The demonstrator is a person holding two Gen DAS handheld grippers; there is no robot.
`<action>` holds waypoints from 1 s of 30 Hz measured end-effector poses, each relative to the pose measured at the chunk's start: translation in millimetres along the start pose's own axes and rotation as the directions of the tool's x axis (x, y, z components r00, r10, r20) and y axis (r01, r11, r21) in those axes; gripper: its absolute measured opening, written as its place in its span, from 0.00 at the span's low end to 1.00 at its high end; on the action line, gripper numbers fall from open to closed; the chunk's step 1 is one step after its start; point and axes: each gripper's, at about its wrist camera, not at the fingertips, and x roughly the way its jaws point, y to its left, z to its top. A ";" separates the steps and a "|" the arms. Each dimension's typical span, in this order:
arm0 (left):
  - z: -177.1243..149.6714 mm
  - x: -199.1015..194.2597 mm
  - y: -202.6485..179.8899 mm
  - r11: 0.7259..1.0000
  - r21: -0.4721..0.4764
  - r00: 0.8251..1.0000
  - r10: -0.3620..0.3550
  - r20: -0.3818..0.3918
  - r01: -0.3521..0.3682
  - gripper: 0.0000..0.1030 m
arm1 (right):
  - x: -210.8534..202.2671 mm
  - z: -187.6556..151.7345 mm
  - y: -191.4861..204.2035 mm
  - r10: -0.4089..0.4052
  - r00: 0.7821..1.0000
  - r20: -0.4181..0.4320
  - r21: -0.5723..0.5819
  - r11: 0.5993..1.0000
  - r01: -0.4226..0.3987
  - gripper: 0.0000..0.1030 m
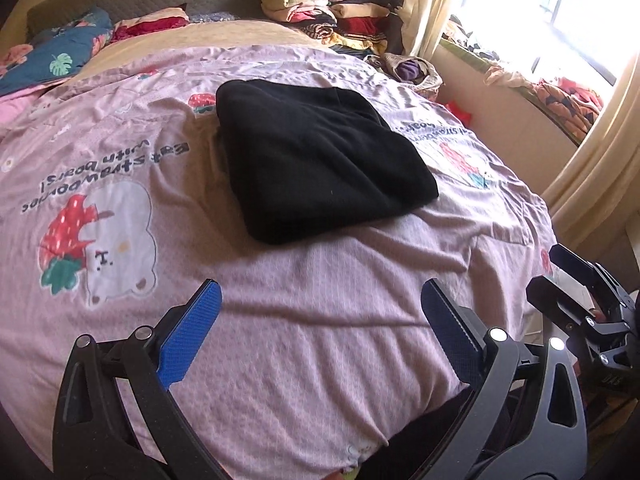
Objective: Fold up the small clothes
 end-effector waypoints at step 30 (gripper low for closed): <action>-4.2 -3.7 9.4 0.999 -0.024 0.999 0.041 0.015 -0.040 0.91 | 1.6 -6.1 1.6 -0.042 0.999 -0.023 -0.004 0.999 0.042 0.96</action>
